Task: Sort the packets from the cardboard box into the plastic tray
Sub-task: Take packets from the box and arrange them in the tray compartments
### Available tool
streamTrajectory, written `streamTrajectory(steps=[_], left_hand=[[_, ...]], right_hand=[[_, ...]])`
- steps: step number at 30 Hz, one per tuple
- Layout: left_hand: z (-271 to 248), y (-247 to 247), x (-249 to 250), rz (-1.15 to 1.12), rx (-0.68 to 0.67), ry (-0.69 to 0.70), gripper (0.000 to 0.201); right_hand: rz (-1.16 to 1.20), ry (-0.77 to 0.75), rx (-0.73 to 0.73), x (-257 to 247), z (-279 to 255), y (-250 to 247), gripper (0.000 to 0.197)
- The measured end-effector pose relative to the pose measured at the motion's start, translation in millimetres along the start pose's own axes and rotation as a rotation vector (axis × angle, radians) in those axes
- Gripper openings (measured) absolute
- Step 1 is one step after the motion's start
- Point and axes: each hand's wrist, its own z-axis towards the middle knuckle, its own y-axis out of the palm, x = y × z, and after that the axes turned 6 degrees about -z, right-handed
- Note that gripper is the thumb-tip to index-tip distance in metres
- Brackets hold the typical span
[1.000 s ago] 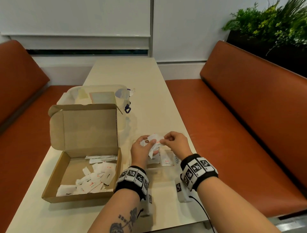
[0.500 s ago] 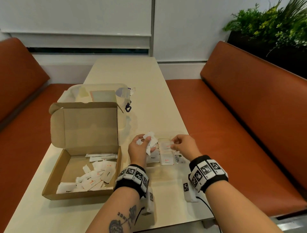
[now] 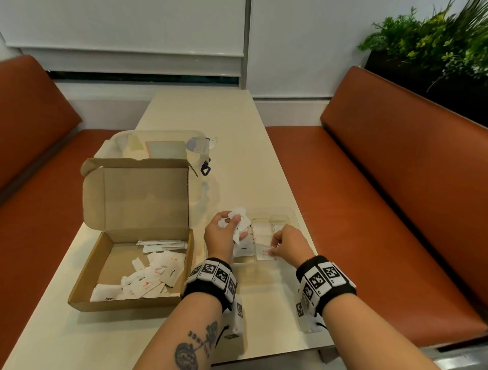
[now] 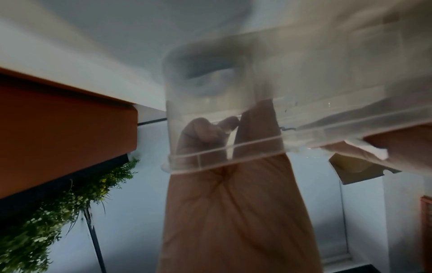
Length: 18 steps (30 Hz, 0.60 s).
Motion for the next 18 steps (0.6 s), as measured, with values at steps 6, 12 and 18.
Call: streamTrajectory(steps=[6, 12, 18], left_hand=[[1.2, -1.4, -2.5, 0.013, -0.007, 0.014, 0.014], [2.3, -0.3, -3.2, 0.022, -0.01, 0.005, 0.013], [2.9, 0.0, -3.9, 0.011, -0.021, -0.009, 0.015]], right_hand=[[-0.173, -0.091, -0.02, -7.6, 2.9, -3.7, 0.011], [-0.21, -0.209, 0.077, -14.5, 0.0, 0.2, 0.013], [-0.224, -0.22, 0.019, -13.9, 1.3, 6.5, 0.011]])
